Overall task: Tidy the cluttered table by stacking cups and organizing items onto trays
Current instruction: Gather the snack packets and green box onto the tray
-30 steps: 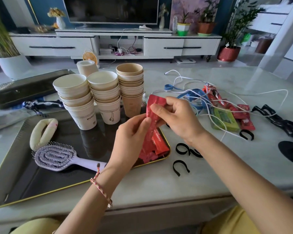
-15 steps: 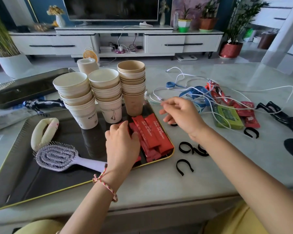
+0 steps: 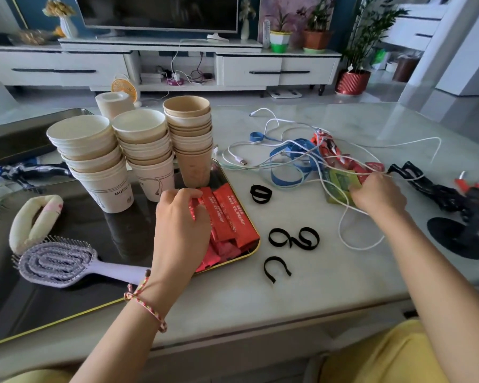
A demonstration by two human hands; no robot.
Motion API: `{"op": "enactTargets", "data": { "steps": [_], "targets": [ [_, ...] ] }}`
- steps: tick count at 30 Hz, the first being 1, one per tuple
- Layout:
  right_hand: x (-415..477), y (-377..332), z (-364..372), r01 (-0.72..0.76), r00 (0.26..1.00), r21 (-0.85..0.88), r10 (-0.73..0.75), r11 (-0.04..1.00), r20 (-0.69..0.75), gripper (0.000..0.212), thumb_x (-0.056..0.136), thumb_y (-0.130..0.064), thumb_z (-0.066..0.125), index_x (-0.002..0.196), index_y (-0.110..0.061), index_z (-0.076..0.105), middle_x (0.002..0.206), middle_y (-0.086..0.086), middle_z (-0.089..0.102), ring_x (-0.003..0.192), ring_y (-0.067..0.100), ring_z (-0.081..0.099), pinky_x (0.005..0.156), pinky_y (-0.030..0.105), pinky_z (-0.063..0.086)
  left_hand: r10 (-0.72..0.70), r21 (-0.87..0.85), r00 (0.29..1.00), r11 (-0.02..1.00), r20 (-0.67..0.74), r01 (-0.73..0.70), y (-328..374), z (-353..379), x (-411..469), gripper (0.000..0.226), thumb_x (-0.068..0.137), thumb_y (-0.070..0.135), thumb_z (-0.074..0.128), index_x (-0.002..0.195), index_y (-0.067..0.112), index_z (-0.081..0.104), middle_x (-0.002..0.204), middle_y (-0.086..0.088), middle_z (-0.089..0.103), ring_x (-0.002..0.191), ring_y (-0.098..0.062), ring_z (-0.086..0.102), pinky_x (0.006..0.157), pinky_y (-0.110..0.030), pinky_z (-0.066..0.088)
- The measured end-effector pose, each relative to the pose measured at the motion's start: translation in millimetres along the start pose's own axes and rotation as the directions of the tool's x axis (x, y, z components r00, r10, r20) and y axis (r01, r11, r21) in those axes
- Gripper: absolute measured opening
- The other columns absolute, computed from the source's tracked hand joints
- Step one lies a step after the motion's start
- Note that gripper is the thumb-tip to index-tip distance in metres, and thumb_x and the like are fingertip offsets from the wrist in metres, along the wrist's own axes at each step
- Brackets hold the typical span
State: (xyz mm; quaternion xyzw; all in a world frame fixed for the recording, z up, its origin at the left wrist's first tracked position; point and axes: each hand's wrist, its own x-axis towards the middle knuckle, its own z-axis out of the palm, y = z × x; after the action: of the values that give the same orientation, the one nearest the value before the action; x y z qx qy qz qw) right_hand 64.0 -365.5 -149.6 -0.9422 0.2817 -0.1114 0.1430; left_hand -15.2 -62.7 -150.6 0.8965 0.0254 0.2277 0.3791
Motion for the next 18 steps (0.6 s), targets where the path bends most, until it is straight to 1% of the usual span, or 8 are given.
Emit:
{"op": "enactTargets", "data": {
  "steps": [2, 6, 9, 11, 12, 14, 16, 18],
  "targets": [
    [1, 2, 2, -0.044, 0.998, -0.003, 0.044, 0.999, 0.040, 0.049, 0.090, -0.039, 0.055, 0.119, 0.001, 0.054, 0.124, 0.023, 0.053, 0.114, 0.041, 0.050, 0.091, 0.044, 0.042, 0.003, -0.011, 1.000, 1.000, 0.011, -0.003, 0, 1, -1, 0.029, 0.088, 0.004, 0.050, 0.114, 0.009, 0.061, 0.119, -0.011, 0.050, 0.111, -0.025, 0.047, 0.083, -0.012, 0.026],
    [2, 3, 4, -0.025, 0.996, -0.055, 0.030, 0.998, 0.088, 0.071, 0.082, -0.061, 0.053, 0.123, -0.003, 0.053, 0.131, 0.021, 0.049, 0.118, 0.040, 0.047, 0.093, 0.043, 0.040, 0.011, -0.012, 1.000, 1.000, 0.018, -0.011, -1, 3, -3, 0.027, 0.088, 0.004, 0.051, 0.112, 0.009, 0.062, 0.118, -0.012, 0.051, 0.110, -0.025, 0.047, 0.082, -0.012, 0.026],
    [-1, 4, 3, 0.014, 0.996, -0.044, -0.011, 0.999, 0.086, 0.075, 0.076, -0.067, 0.056, 0.122, -0.007, 0.055, 0.129, 0.019, 0.051, 0.117, 0.039, 0.048, 0.091, 0.041, 0.041, 0.014, -0.011, 1.000, 1.000, 0.027, -0.013, -1, 4, -4, 0.026, 0.088, 0.004, 0.051, 0.111, 0.009, 0.062, 0.117, -0.012, 0.051, 0.109, -0.024, 0.047, 0.079, -0.010, 0.025],
    [0, 3, 1, 0.029, 0.992, 0.054, -0.036, 0.998, 0.121, 0.069, 0.073, -0.061, 0.066, 0.120, -0.012, 0.056, 0.124, 0.016, 0.056, 0.113, 0.037, 0.053, 0.091, 0.040, 0.043, 0.016, -0.012, 1.000, 1.000, 0.026, -0.016, 0, 4, -5, 0.025, 0.089, 0.004, 0.050, 0.110, 0.009, 0.062, 0.116, -0.011, 0.051, 0.107, -0.023, 0.047, 0.078, -0.009, 0.025],
    [1, 3, 1, 0.011, 0.986, 0.156, -0.036, 0.988, 0.160, 0.065, 0.070, -0.055, 0.072, 0.117, -0.012, 0.058, 0.121, 0.015, 0.060, 0.110, 0.035, 0.055, 0.092, 0.040, 0.046, 0.017, -0.012, 0.999, 1.000, 0.027, -0.017, 0, 4, -5, 0.025, 0.089, 0.004, 0.050, 0.110, 0.010, 0.062, 0.116, -0.011, 0.051, 0.107, -0.022, 0.047, 0.077, -0.009, 0.025],
    [1, 1, -1, -0.052, 0.971, 0.376, -0.042, 0.925, 0.236, 0.057, 0.066, -0.037, 0.082, 0.111, -0.008, 0.061, 0.116, 0.014, 0.063, 0.105, 0.031, 0.059, 0.094, 0.042, 0.047, 0.020, -0.013, 0.999, 1.000, 0.030, -0.019, 1, 4, -6, 0.025, 0.089, 0.005, 0.050, 0.110, 0.010, 0.062, 0.115, -0.009, 0.051, 0.107, -0.021, 0.046, 0.079, -0.011, 0.026],
    [-1, 2, -3, -0.098, 0.960, 0.497, -0.050, 0.862, 0.276, 0.051, 0.065, -0.024, 0.084, 0.108, -0.005, 0.063, 0.113, 0.014, 0.064, 0.103, 0.029, 0.060, 0.095, 0.041, 0.047, 0.025, -0.015, 0.999, 1.000, 0.035, -0.024, 2, 5, -7, 0.025, 0.089, 0.005, 0.050, 0.110, 0.010, 0.062, 0.115, -0.009, 0.051, 0.107, -0.020, 0.046, 0.081, -0.014, 0.028],
    [-3, 3, -6, -0.156, 0.949, 0.571, -0.038, 0.806, 0.313, 0.048, 0.065, -0.018, 0.084, 0.106, -0.004, 0.064, 0.111, 0.013, 0.065, 0.101, 0.028, 0.061, 0.094, 0.037, 0.047, 0.031, -0.013, 0.999, 0.999, 0.041, -0.031, 3, 5, -8, 0.025, 0.089, 0.004, 0.050, 0.110, 0.009, 0.063, 0.115, -0.009, 0.051, 0.107, -0.021, 0.047, 0.081, -0.015, 0.029]
  ]
}}
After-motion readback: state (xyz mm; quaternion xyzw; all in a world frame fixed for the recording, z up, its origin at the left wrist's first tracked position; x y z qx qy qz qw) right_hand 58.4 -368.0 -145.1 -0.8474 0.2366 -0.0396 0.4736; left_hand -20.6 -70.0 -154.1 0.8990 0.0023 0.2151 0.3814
